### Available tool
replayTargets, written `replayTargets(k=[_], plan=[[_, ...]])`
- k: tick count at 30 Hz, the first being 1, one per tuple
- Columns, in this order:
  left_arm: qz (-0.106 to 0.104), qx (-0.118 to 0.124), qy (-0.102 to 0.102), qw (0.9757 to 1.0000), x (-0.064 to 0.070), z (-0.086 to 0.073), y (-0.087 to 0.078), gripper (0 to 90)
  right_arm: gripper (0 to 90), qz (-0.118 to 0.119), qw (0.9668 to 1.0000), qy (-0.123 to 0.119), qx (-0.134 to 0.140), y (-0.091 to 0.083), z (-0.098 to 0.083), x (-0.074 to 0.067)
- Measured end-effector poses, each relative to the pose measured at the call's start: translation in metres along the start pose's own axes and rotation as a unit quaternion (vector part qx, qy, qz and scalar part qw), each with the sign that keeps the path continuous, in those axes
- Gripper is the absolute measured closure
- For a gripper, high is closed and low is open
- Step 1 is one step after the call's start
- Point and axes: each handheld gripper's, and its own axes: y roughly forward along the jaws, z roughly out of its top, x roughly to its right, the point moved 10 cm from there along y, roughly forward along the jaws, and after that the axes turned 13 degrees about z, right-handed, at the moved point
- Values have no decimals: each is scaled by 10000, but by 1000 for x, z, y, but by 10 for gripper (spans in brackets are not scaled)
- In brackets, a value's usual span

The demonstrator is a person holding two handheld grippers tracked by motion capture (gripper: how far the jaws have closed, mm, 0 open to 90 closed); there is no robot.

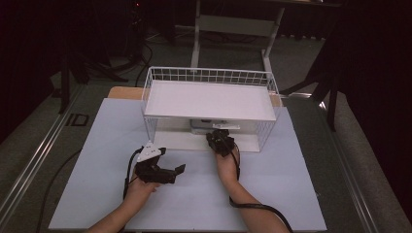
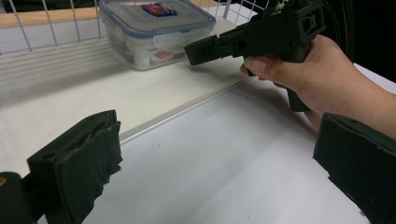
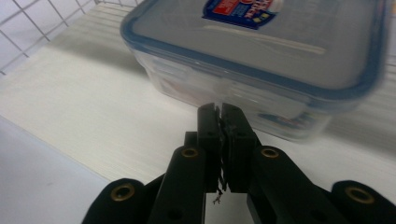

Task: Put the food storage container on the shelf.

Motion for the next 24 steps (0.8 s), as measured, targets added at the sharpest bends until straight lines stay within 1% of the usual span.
replayTargets(k=[1, 3, 4, 5, 7, 8, 9, 10, 11, 12, 13, 14, 15, 16, 17, 18, 20, 21, 22, 23, 24], plan=[[-5, -6, -3, 10000, 0, 0, 0, 18, 851, 11, 10000, 12, 1, -2, -1, -1], [-9, 1, -3, 10000, 0, 0, 0, 18, 808, 113, 9999, -15, 84, -3, -2, -3], [-5, 3, 7, 10000, 0, 0, 0, 18, 798, 165, 9998, -16, 109, -5, -3, -7], [-10, -3, 10, 10000, 0, 1, 0, 18, 772, 215, 9996, -77, 137, -7, -3, -10], [-6, 37, 11, 10000, 0, 1, -1, 18, 753, 313, 9993, -130, 146, -12, -7, -18], [-6, 37, 11, 10000, 0, 1, -1, 18, 753, 313, 9993, -130, 146, -12, -7, -18], [18, 70, 98, 9999, 1, 1, -1, 18, 736, 374, 9990, -170, 158, -15, -8, -22], [18, 67, 126, 9999, 1, 0, -2, 18, 677, 485, 9984, -235, 164, -20, -11, -28], [34, 46, 130, 9999, 1, 0, -2, 18, 533, 518, 9981, -275, 202, -26, -12, -33], [52, 1, 160, 9999, 1, -2, -2, 18, 446, 549, 9977, -298, 256, -31, -13, -35], [60, -2, 169, 9998, 1, -2, -2, 18, 446, 549, 9977, -298, 256, -31, -13, -35], [71, 11, 161, 9998, 1, -1, -3, 18, 390, 595, 9974, -296, 275, -34, -13, -36], [65, 6, 182, 9998, 1, -1, -4, 18, 265, 600, 9973, -285, 327, -37, -13, -37], [46, 17, 182, 9998, 1, 0, -5, 18, 199, 591, 9972, -324, 326, -39, -14, -37], [43, 53, 181, 9998, 1, 2, -6, 18, 133, 662, 9966, -387, 286, -42, -15, -39], [5, 98, 194, 9998, 0, 4, -9, 18, 115, 743, 9961, -386, 288, -45, -15, -40], [-23, 181, 201, 9996, -1, 8, -12, 18, 116, 747, 9956, -474, 295, -52, -15, -39], [-51, 227, 216, 9995, -1, 9, -13, 18, 118, 846, 9944, -560, 312, -56, -15, -40], [-74, 238, 237, 9994, -1, 10, -14, 18, 153, 952, 9925, -666, 386, -60, -13, -42], [-80, 220, 279, 9993, -1, 9, -15, 18, 172, 1001, 9913, -750, 416, -62, -13, -42], [-104, 247, 300, 9992, -1, 9, -17, 18, 172, 1057, 9900, -840, 407, -65, -12, -43]])
